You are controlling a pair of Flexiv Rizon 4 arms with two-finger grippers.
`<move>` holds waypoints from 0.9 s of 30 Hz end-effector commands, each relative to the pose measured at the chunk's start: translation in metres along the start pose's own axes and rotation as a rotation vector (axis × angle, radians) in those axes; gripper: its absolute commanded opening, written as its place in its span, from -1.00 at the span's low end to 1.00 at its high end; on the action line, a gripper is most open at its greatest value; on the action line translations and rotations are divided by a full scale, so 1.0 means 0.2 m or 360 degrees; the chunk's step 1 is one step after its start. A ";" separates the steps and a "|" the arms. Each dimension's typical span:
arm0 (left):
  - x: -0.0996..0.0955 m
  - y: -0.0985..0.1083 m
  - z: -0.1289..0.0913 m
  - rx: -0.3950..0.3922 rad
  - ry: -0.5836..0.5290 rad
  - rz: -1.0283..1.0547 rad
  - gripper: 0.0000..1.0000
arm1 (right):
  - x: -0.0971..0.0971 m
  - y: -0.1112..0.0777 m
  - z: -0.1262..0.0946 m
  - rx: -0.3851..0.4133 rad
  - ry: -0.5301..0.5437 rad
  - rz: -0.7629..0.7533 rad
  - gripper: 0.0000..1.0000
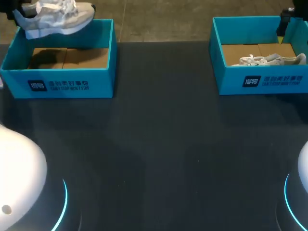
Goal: Take the shoe out of the shoebox, open the shoe tongue, remove and reinsert the insole, then place the shoe into the shoebox
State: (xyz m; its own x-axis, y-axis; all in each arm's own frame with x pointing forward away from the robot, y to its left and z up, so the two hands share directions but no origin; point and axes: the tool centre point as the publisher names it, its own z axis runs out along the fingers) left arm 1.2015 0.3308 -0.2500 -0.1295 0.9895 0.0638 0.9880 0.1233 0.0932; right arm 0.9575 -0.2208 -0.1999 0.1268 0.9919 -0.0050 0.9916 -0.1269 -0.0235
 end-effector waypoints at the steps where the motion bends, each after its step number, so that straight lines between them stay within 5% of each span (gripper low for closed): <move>1: 0.03 -0.05 -0.20 -0.0028 0.0018 -0.0001 -1.00 | 0.00 -0.01 0.00 -0.0004 -0.0001 0.0003 1.00; 19: 0.00 -0.27 -0.55 -0.0095 -0.0027 0.0093 -1.00 | 0.00 -0.01 0.00 -0.0004 -0.0001 0.0003 1.00; 27: -0.08 -0.51 -0.71 -0.0103 -0.0030 0.0109 -1.00 | 0.00 -0.01 0.00 -0.0004 -0.0001 0.0003 1.00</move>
State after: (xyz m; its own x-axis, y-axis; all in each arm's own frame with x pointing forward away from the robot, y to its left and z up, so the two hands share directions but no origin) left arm 1.1339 0.3013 -0.1369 -0.0573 0.9973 0.0463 0.9947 0.0531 0.0885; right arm 0.9575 -0.2208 -0.1998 0.1269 0.9919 -0.0049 0.9916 -0.1270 -0.0234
